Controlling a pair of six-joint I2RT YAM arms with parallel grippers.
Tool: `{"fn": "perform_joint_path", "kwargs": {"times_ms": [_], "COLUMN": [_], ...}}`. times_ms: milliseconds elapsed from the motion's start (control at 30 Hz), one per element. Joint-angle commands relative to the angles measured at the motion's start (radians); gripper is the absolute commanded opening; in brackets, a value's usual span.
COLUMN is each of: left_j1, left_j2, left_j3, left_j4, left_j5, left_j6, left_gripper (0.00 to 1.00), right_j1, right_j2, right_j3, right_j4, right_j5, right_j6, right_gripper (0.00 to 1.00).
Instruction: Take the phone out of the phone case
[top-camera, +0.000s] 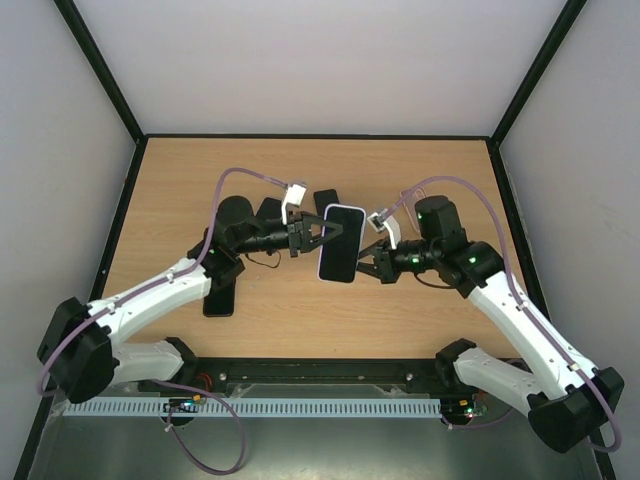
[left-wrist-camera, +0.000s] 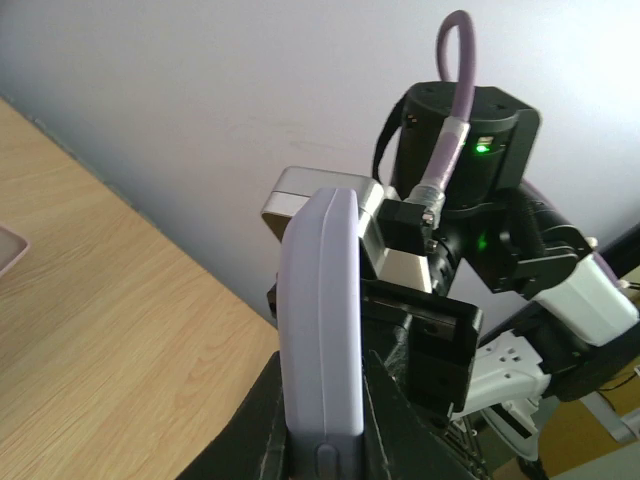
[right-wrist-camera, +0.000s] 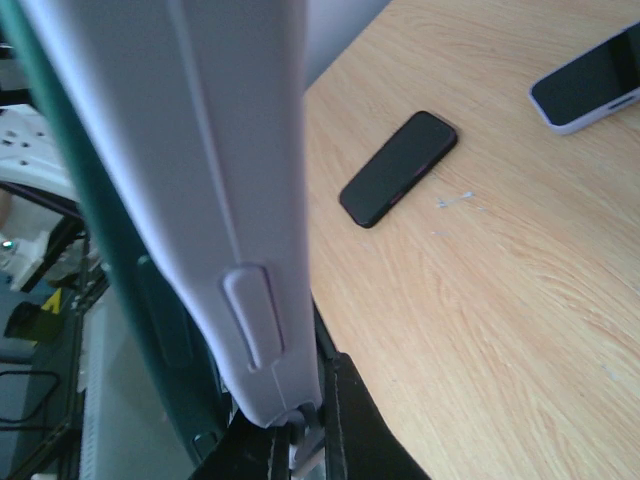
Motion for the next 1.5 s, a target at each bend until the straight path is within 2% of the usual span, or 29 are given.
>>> {"fn": "perform_joint_path", "kwargs": {"times_ms": [0,167,267,333,533,600,667,700,1000,1167,1367,1467], "left_j1": [-0.011,0.006,0.017,0.023,0.044,0.050,0.060,0.066,0.116,0.107,0.076,0.055], "left_j2": [0.077,0.148,0.222,0.269,0.396,0.436,0.464,0.469,0.434,0.357,0.284,0.290], "left_j3": [-0.044,-0.083,-0.083,-0.083,-0.073,-0.064,-0.056,-0.058,-0.087,-0.124,-0.144,-0.154], "left_j4": [0.002,0.085,0.146,0.188,0.317,0.366,0.380,0.385,0.346,0.247,0.067,0.047], "left_j5": [-0.084,-0.149,-0.136,-0.136,-0.103,-0.076,-0.067,-0.068,-0.121,-0.228,-0.379,-0.407], "left_j6": [-0.014,-0.027,-0.048,-0.062,-0.124,-0.148,-0.162,-0.165,-0.151,-0.088,0.008,0.008], "left_gripper": [0.03,0.04,0.05,0.11,0.11,0.16,0.28,0.31,0.55,0.68,0.69,0.69], "right_j1": [-0.005,-0.077,-0.121,-0.137,-0.183,-0.187,-0.192,-0.194,-0.215,-0.221,-0.225,-0.224], "right_j2": [-0.014,0.018,0.041,0.054,0.068,0.073,0.078,0.080,0.071,0.084,0.100,0.117], "right_j3": [-0.054,-0.131,-0.170,-0.191,-0.232,-0.235,-0.238,-0.238,-0.241,-0.235,-0.214,-0.203], "right_j4": [0.131,0.151,0.164,0.162,0.195,0.207,0.215,0.217,0.218,0.225,0.218,0.218], "right_j5": [0.168,0.133,0.112,0.122,0.121,0.127,0.135,0.140,0.248,0.323,0.399,0.411], "right_j6": [-0.023,-0.012,-0.010,-0.022,-0.020,-0.022,-0.019,-0.017,0.017,0.044,0.061,0.059], "right_gripper": [0.02,0.02,0.02,0.02,0.02,0.02,0.02,0.02,0.02,0.02,0.02,0.02]}}
